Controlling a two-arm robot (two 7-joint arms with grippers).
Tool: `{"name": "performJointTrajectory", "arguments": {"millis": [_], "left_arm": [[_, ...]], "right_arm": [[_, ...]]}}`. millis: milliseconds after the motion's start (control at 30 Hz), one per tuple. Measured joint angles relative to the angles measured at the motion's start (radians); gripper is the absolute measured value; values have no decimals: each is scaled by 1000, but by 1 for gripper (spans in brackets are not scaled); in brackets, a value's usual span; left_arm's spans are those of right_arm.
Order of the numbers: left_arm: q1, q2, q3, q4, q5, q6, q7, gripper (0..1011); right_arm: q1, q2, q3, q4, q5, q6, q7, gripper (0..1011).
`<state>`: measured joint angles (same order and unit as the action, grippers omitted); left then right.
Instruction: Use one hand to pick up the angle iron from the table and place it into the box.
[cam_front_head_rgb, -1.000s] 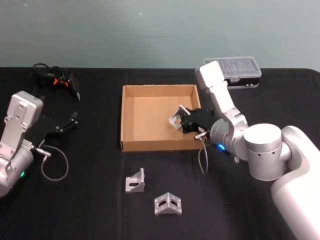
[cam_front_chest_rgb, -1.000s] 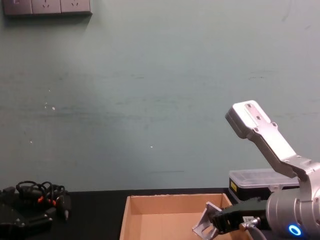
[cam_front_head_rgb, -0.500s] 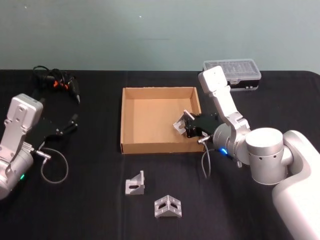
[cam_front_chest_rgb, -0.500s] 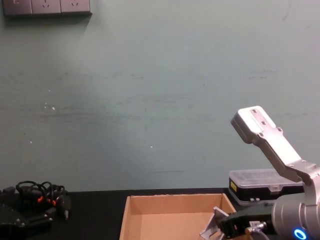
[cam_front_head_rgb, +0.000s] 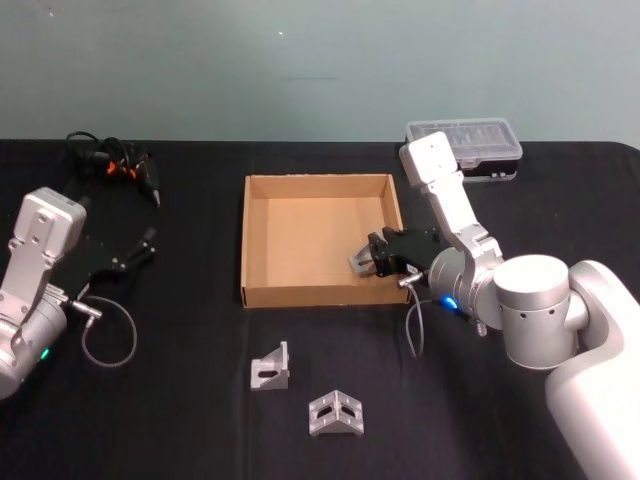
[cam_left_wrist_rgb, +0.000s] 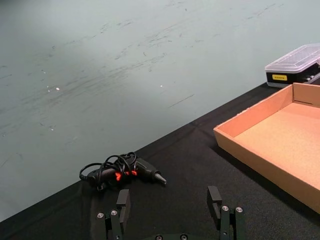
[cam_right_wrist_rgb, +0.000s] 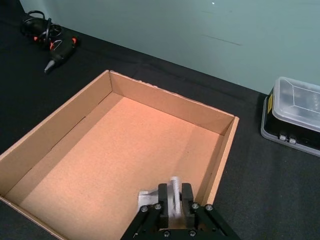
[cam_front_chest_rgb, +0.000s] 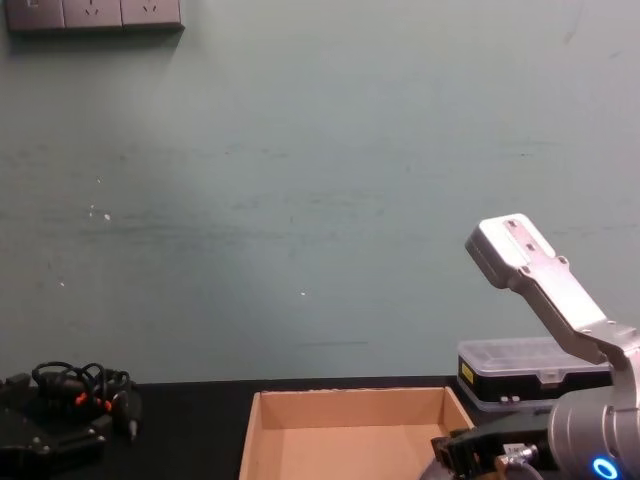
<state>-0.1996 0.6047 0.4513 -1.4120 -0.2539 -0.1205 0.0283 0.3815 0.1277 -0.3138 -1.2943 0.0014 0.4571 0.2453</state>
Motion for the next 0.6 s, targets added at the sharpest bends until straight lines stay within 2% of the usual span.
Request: {"name": "performJointTrajectory", "arguments": {"millis": [67, 100, 167, 200, 300, 400, 500, 533, 567, 600], "left_arm": [[0, 0, 0, 0, 0, 0, 0, 1011], [0, 0, 0, 0, 0, 0, 0, 1011], [0, 0, 0, 0, 0, 0, 0, 1012], [0, 0, 0, 0, 0, 0, 0, 1011], [0, 0, 0, 0, 0, 0, 0, 1012], [0, 0, 0, 0, 0, 0, 0, 1011], [0, 0, 0, 0, 0, 0, 0, 1011], [0, 0, 0, 0, 0, 0, 0, 1011], [0, 0, 0, 0, 0, 0, 0, 1011], [0, 0, 0, 0, 0, 0, 0, 1011]], "right_arm": [[-2, -3, 5, 0, -1, 0, 2, 212], [-2, -3, 6, 0, -2, -1, 3, 269], [-3, -5, 9, 0, -2, -2, 4, 306], [-4, -7, 10, 0, -3, -3, 5, 366], [-4, -9, 12, 0, -4, -7, 7, 463], [-3, -11, 15, 1, -5, -11, 8, 521], [-4, -11, 17, 1, -6, -16, 9, 635], [-4, -11, 18, 1, -7, -17, 9, 635], [-5, -11, 18, 1, -8, -20, 9, 705], [-5, -11, 19, 0, -8, -21, 9, 722]]}}
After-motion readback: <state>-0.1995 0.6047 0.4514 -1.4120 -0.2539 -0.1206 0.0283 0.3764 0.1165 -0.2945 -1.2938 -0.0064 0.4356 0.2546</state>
